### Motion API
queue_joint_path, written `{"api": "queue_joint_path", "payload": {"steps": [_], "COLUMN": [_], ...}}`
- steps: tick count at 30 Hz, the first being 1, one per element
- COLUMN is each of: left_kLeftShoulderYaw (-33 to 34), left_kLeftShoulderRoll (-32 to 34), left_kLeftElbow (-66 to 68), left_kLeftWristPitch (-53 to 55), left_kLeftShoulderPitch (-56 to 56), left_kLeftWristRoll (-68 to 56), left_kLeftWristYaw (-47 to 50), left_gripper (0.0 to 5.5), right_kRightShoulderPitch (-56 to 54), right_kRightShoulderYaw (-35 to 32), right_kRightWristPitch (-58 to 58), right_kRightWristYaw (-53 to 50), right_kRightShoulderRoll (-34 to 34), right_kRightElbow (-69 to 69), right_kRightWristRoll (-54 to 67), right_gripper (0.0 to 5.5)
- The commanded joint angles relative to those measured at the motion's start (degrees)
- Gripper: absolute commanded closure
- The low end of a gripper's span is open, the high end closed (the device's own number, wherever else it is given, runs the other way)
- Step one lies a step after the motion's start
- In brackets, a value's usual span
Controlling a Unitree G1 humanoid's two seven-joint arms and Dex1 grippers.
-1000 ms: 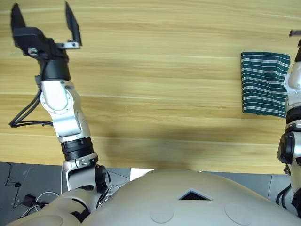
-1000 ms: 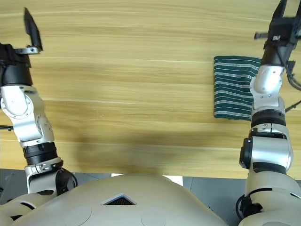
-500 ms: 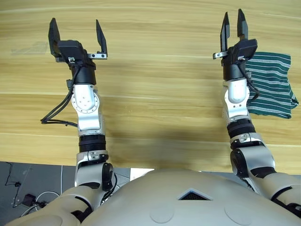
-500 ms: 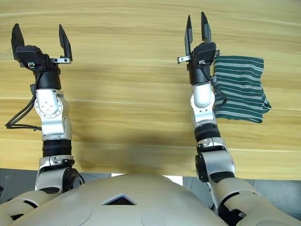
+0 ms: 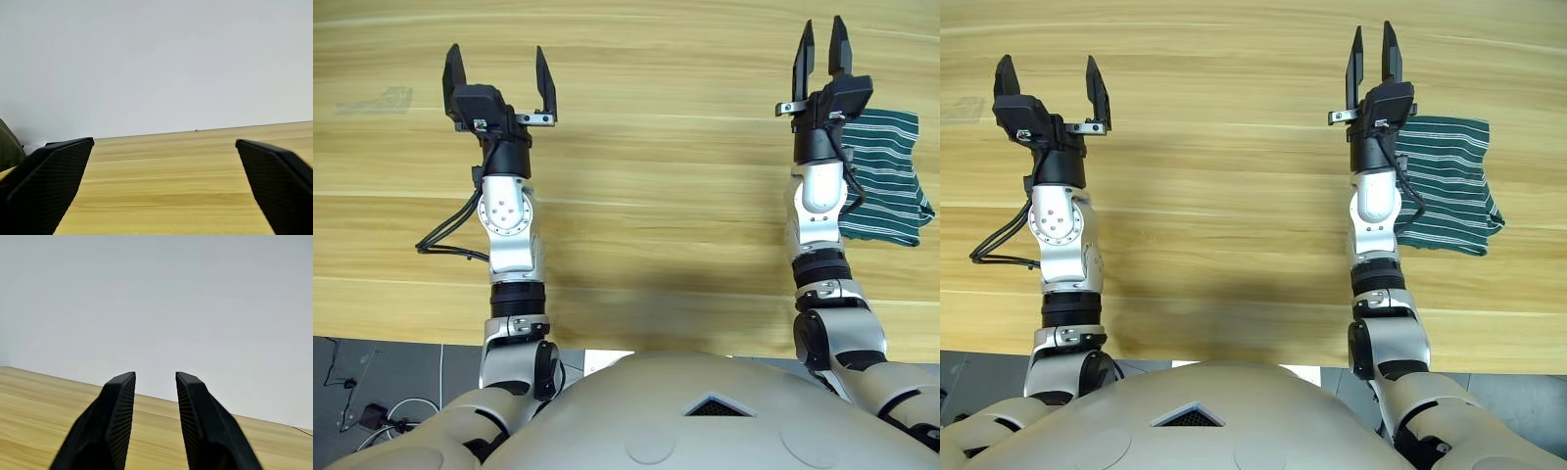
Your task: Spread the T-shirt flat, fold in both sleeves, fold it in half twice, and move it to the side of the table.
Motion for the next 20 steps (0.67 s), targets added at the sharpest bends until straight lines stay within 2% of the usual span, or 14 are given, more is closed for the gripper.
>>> {"api": "queue_joint_path", "payload": {"steps": [1,20], "left_kLeftShoulderYaw": [-0.8,-0.5], "left_kLeftShoulderRoll": [0.2,0.1], "left_kLeftElbow": [-0.1,1.9], "left_kLeftWristPitch": [-0.6,-2.7], "left_kLeftShoulderPitch": [-0.5,-1.2], "left_kLeftWristRoll": [2.4,4.5], "left_kLeftWristYaw": [0.5,2.3], "left_gripper": [0.13,0.13], "right_kRightShoulderPitch": [-0.4,-1.5], "right_kRightShoulderYaw": [-0.5,-0.9], "right_kRightWristPitch": [0.9,0.7], "right_kRightWristYaw": [0.3,0.2], "right_kRightShoulderRoll": [0.5,1.0], "right_kRightElbow": [0.2,2.6], "right_kRightWristRoll": [-0.6,-1.6], "right_gripper": [3.99,3.99]}}
